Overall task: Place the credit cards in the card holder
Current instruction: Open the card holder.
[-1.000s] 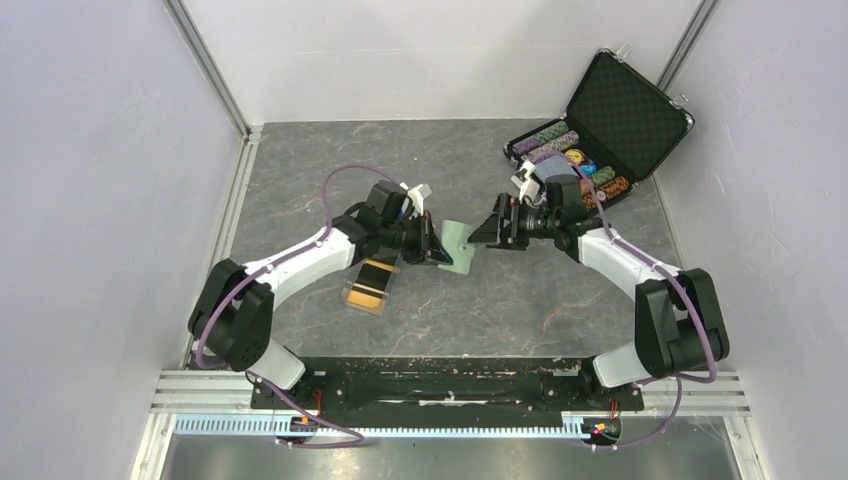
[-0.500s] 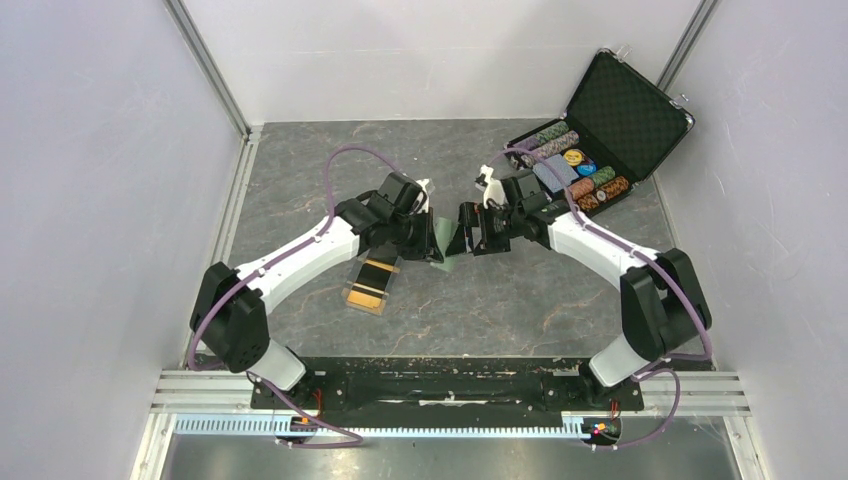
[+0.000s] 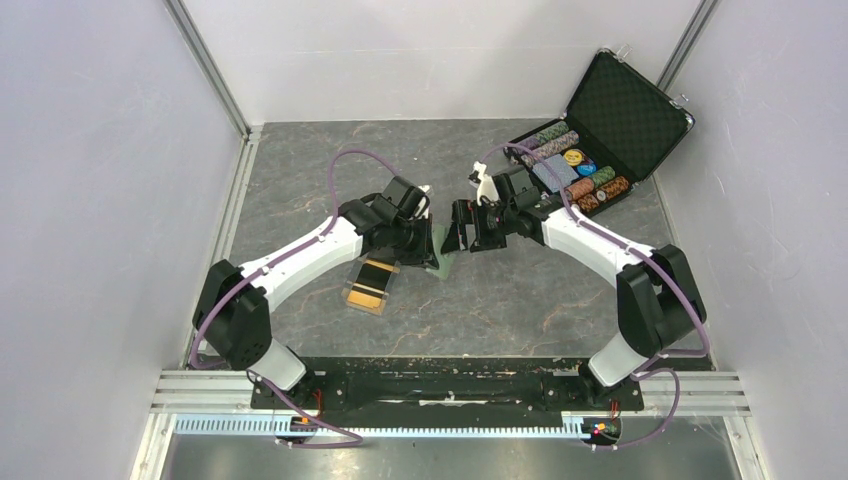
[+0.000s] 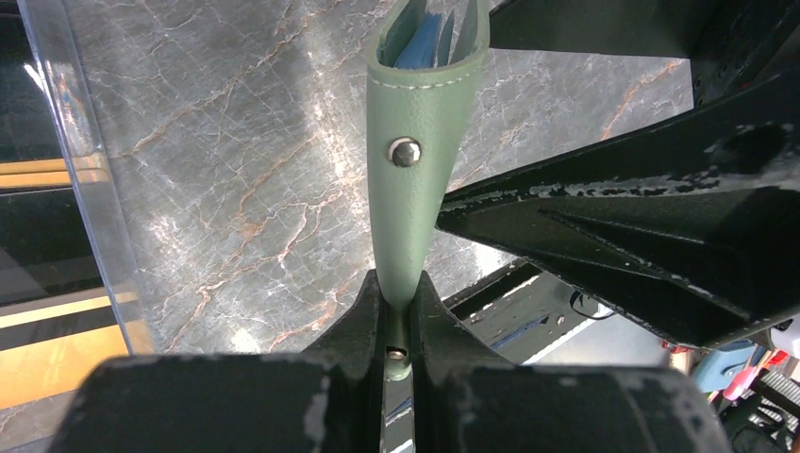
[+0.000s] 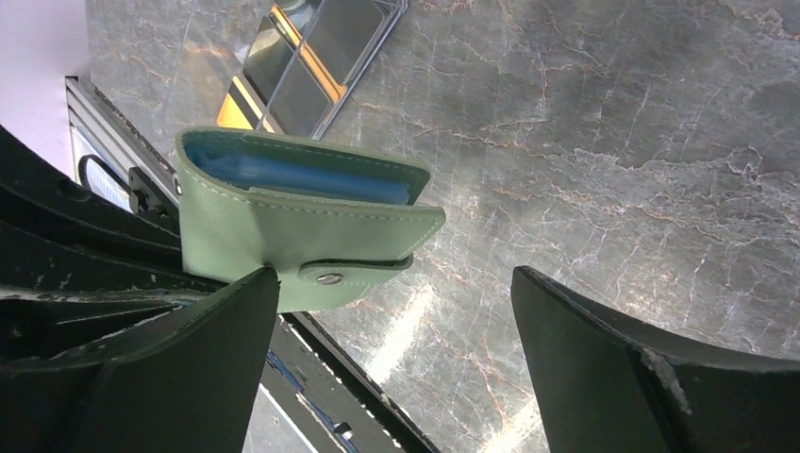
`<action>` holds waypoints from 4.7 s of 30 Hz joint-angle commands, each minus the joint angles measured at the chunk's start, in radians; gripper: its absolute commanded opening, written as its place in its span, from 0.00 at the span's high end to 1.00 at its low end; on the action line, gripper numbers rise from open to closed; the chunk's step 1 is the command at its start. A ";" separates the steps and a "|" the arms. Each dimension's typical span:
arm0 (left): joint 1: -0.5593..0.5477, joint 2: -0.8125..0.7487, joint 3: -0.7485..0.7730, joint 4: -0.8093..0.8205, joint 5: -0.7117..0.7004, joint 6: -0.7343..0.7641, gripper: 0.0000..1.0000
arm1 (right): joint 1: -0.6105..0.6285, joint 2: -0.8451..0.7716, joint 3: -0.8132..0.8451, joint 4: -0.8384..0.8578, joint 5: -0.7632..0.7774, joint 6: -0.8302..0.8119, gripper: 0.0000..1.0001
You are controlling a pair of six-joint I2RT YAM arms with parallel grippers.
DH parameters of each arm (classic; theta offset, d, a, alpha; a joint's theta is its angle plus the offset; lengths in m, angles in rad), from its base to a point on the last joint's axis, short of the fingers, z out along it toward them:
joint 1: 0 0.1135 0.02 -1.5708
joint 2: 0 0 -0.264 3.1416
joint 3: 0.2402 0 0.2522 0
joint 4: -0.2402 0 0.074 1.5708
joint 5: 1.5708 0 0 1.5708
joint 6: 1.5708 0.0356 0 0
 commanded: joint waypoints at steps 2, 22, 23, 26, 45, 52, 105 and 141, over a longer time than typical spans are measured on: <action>-0.004 0.007 0.016 0.010 -0.012 0.030 0.98 | 0.027 0.030 0.034 -0.021 0.045 -0.027 0.06; -0.007 0.003 -0.018 -0.012 -0.058 -0.015 0.98 | 0.054 -0.017 0.038 -0.041 0.158 -0.079 0.04; -0.007 0.010 -0.017 -0.018 -0.061 -0.017 0.98 | 0.054 -0.028 0.033 -0.031 0.133 -0.079 0.02; -0.008 0.022 -0.014 -0.021 -0.058 -0.021 0.98 | 0.054 -0.046 0.009 0.014 0.068 -0.065 0.02; -0.010 0.024 0.004 -0.034 -0.051 -0.019 0.98 | 0.080 0.110 0.041 0.018 0.102 -0.036 0.15; -0.012 0.025 0.021 -0.034 -0.067 -0.027 0.98 | 0.084 0.158 0.099 -0.142 0.287 -0.125 0.29; 0.019 -0.140 -0.192 0.284 0.016 -0.158 0.98 | -0.011 0.035 -0.051 0.106 -0.033 -0.008 0.85; 0.198 -0.482 -0.153 0.300 0.158 0.722 0.00 | -0.090 -0.097 0.277 0.140 -0.720 -0.156 1.00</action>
